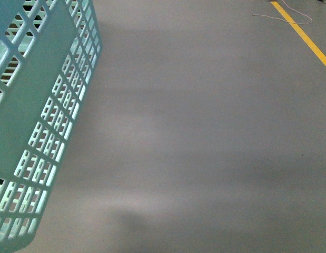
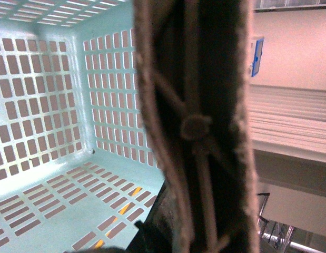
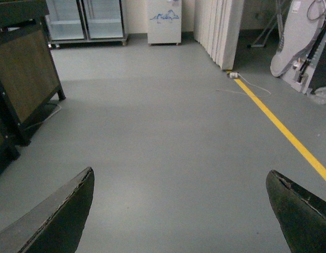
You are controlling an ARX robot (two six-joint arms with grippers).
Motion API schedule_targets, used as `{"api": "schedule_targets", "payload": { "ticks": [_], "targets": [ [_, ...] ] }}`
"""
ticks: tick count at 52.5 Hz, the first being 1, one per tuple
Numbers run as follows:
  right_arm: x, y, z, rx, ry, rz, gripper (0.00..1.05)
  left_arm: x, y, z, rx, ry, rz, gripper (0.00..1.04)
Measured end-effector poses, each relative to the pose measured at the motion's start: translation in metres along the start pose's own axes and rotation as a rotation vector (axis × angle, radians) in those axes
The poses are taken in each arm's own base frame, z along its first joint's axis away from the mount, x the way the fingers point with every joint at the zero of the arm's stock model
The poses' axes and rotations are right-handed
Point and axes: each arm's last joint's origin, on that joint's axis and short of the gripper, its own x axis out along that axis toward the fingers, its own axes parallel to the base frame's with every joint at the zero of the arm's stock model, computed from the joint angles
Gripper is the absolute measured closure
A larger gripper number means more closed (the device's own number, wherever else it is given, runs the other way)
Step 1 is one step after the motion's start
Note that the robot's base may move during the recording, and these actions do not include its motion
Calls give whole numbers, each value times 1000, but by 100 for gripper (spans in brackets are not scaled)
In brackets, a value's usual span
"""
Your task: Pick lemon and mango into basket
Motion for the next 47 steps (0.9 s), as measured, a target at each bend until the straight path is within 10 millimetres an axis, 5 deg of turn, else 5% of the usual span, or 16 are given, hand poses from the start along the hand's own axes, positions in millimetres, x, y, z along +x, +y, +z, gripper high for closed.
{"api": "schedule_targets", "payload": {
  "ticks": [47],
  "targets": [
    [0, 0, 0, 0, 0, 1, 9, 0, 0, 0, 1, 0, 0, 100]
  ]
}}
